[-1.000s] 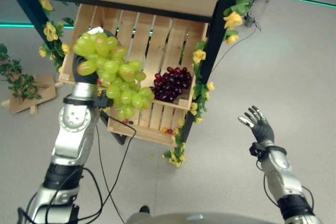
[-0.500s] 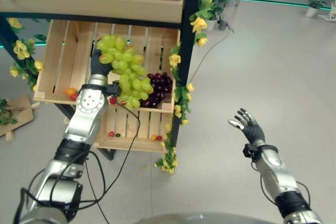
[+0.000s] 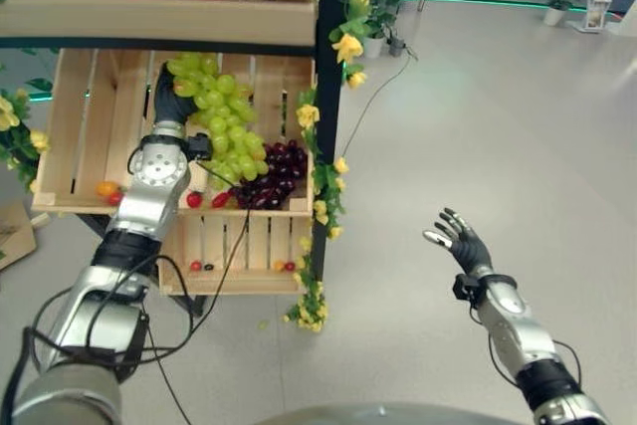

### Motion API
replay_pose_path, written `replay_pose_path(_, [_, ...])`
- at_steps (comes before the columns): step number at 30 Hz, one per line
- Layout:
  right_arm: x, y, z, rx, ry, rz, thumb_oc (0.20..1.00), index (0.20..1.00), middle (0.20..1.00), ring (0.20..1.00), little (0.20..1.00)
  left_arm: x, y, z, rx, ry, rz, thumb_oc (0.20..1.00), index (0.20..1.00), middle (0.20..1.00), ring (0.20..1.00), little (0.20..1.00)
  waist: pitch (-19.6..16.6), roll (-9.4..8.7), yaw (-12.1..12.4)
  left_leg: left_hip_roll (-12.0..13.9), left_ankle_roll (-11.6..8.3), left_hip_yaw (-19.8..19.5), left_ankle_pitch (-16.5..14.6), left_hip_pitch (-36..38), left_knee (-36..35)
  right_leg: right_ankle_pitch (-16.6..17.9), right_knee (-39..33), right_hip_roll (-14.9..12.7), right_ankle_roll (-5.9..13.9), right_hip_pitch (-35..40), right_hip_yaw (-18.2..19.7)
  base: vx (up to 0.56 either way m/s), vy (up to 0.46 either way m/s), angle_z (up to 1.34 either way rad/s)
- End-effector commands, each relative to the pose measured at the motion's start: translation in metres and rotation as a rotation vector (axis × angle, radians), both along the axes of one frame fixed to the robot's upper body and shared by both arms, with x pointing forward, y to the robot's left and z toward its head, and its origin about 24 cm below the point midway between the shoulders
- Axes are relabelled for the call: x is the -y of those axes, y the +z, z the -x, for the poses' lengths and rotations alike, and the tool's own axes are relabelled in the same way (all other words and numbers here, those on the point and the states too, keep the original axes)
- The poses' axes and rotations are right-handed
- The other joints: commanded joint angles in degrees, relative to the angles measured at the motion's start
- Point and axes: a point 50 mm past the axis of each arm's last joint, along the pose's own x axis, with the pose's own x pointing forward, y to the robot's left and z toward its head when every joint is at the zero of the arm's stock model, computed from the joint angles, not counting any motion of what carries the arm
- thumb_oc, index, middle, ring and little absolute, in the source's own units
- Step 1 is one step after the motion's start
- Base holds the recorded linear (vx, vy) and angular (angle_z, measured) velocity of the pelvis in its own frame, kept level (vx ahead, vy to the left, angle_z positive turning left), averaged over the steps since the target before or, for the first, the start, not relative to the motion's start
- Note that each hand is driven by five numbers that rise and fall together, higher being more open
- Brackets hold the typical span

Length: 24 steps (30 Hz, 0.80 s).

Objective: Pick up the fruits from the basket on one side to the basket on the other side

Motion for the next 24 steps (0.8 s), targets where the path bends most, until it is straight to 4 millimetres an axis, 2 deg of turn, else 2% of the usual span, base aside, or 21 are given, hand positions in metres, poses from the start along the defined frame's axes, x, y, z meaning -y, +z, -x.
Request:
replay_pose_path(1, [-0.005,0.026,-0.020,0.125,0.049,0.035,1.000,1.000,1.000,1.000,1.000,-0.004,0.060,-0.009,0.163,0.055,-0.036,0.200,0.200,0.200,0.200,0.200,-1.72,-0.27,0.56,-1.17,0.45,0.08,-3.42,0.89,0.30,0.32,4.68,-2.09,3.28,-2.64,0.61,-0.02,0.002,-0.03])
replay_pose_path(2, [-0.005,0.026,-0.020,0.127,0.051,0.036,1.000,1.000,1.000,1.000,1.000,-0.007,0.057,-0.011,0.141,0.073,-0.049,0.200,0.200,0.200,0.200,0.200,-1.67,-0.25,0.46,-1.17,0.46,0.18,-3.40,1.01,0.29,0.31,4.74,-2.04,3.27,-2.67,0.62,0.00,0.000,0.00])
replay_pose_path(3, [-0.006,0.026,-0.020,0.128,0.052,0.033,1.000,1.000,1.000,1.000,1.000,-0.008,0.056,-0.011,0.135,0.078,-0.049,0.398,0.398,0.398,0.398,0.398,-1.65,-0.29,0.40,-1.19,0.48,0.23,-3.43,1.09,0.27,0.29,4.76,-2.01,3.26,-2.68,0.70,0.00,0.001,-0.04])
replay_pose_path(4, [-0.006,0.026,-0.021,0.128,0.052,0.031,1.000,1.000,1.000,1.000,1.000,-0.009,0.055,-0.011,0.129,0.084,-0.050,1.000,1.000,1.000,1.000,1.000,-1.60,-0.29,0.37,-1.18,0.50,0.28,-3.44,1.11,0.28,0.30,4.77,-1.98,3.24,-2.69,0.78,0.00,0.002,-0.03])
replay_pose_path(10, [-0.006,0.028,-0.021,0.136,0.053,0.031,1.000,1.000,1.000,1.000,1.000,-0.020,0.045,-0.008,0.087,0.113,-0.075,1.000,1.000,1.000,1.000,1.000,-1.47,-0.47,0.38,-1.27,0.61,0.56,-3.55,1.40,0.27,0.36,4.76,-1.90,3.17,-2.80,1.03,0.00,0.005,-0.05])
replay_pose_path(20, [-0.007,0.028,-0.022,0.141,0.055,0.031,1.000,1.000,1.000,1.000,1.000,-0.029,0.042,-0.008,0.049,0.147,-0.129,1.000,1.000,1.000,1.000,1.000,-1.25,-0.48,0.46,-1.36,0.79,0.77,-3.63,1.44,0.29,0.50,4.74,-1.81,3.15,-3.07,1.54,0.00,0.004,-0.02])
replay_pose_path(24, [-0.005,0.028,-0.021,0.142,0.052,0.031,1.000,1.000,1.000,1.000,1.000,-0.033,0.042,-0.006,0.027,0.162,-0.201,1.000,1.000,1.000,1.000,1.000,-1.26,-0.41,0.64,-1.40,0.83,0.62,-3.62,1.44,0.29,0.57,4.58,-1.76,3.14,-3.05,1.60,0.00,0.000,0.00])
